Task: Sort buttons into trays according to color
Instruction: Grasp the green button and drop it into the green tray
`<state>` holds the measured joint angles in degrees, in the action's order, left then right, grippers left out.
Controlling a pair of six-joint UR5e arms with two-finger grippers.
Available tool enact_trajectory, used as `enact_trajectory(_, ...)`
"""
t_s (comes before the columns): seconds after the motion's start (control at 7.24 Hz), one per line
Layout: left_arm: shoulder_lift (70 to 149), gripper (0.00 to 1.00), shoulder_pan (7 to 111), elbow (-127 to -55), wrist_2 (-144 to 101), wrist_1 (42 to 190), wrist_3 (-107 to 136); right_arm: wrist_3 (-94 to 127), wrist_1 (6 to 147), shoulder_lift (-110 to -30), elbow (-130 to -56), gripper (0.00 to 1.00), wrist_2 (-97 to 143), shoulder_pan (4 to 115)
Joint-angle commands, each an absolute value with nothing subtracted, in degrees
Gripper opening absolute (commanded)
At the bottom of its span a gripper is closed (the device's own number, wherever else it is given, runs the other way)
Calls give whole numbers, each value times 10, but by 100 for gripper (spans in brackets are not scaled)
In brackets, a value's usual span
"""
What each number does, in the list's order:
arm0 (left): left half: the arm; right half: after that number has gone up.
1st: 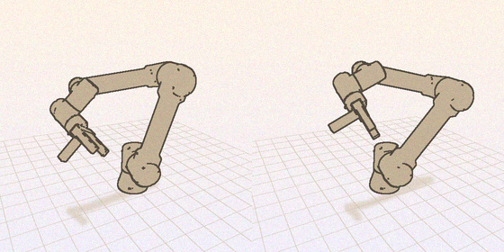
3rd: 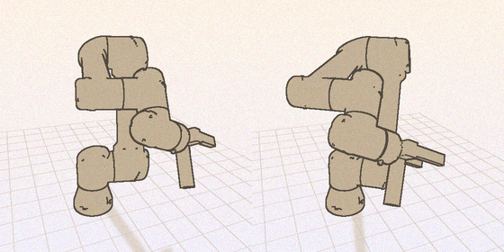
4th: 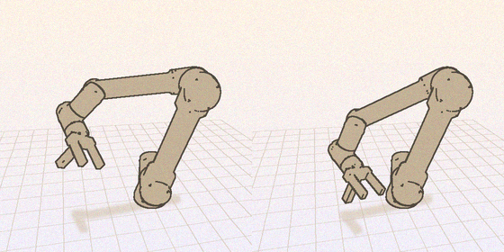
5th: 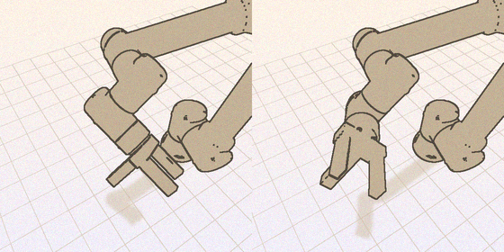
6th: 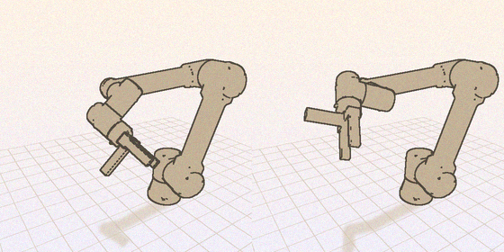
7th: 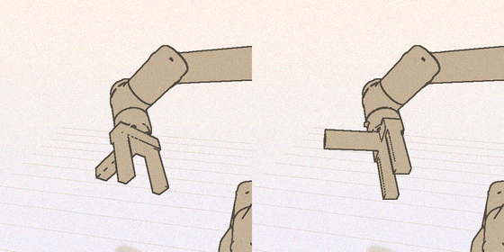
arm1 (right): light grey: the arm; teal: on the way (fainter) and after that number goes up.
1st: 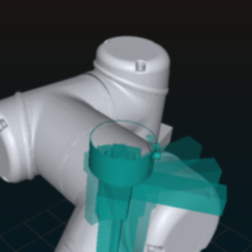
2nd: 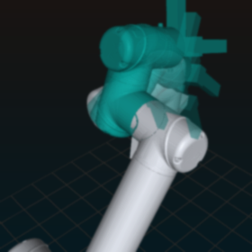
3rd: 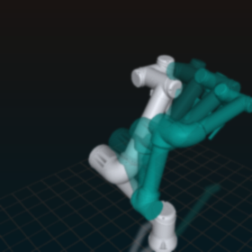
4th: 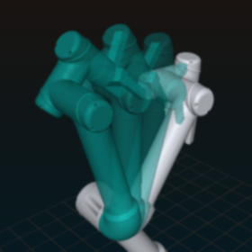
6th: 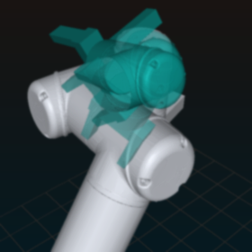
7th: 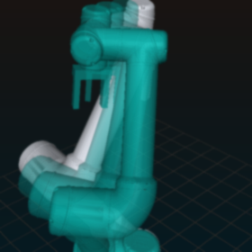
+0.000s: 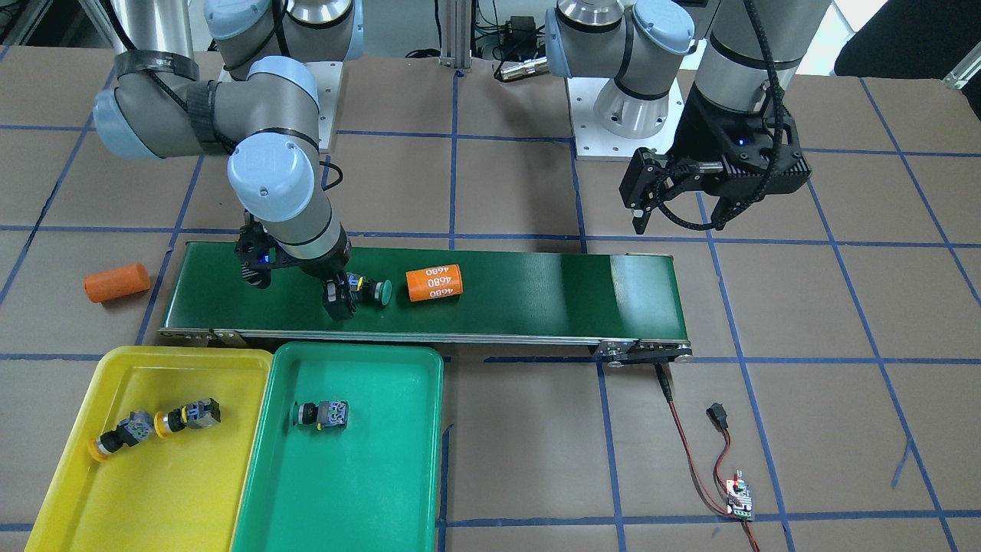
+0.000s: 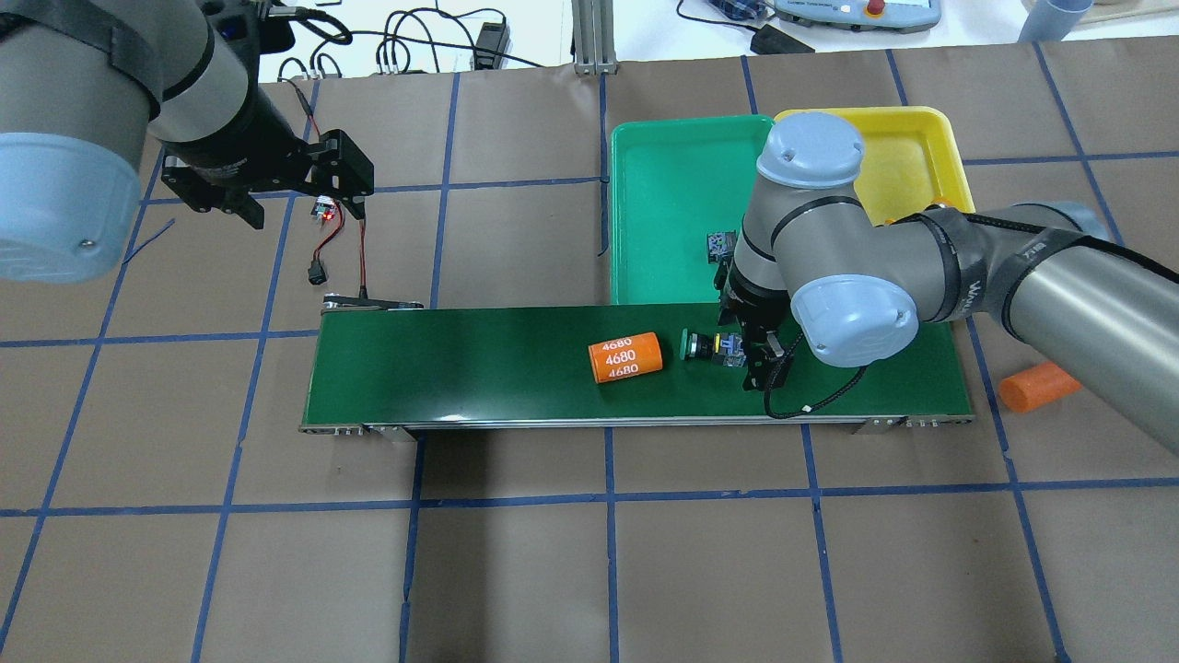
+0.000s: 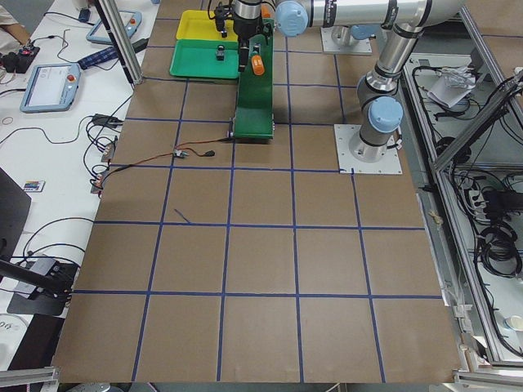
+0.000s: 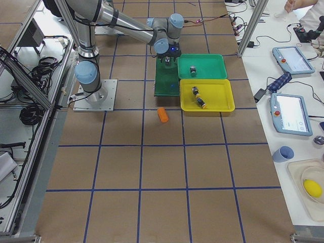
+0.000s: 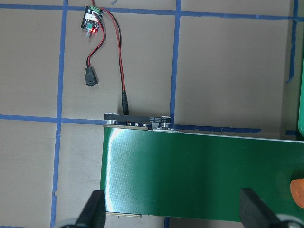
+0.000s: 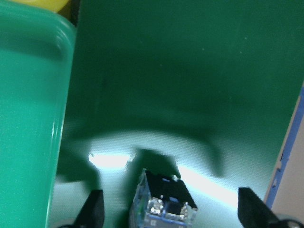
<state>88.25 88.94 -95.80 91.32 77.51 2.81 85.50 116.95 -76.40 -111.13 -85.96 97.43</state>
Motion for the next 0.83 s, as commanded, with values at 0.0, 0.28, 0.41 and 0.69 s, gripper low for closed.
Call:
enact_trajectory(0.0, 882, 100, 889, -958, 913, 775, 28, 850, 1170, -762, -1117, 74, -860, 975)
enact_trajectory(0.28, 881, 100, 889, -960, 913, 775, 28, 831, 1188, -766, -1114, 0, -860, 973)
enact_trajectory(0.41, 875, 100, 889, -970, 912, 773, 28, 830, 1221, -768, -1111, 0, -863, 969)
enact_trajectory(0.69, 870, 100, 888, -985, 911, 764, 27, 821, 1229, -773, -1078, 0, -869, 961)
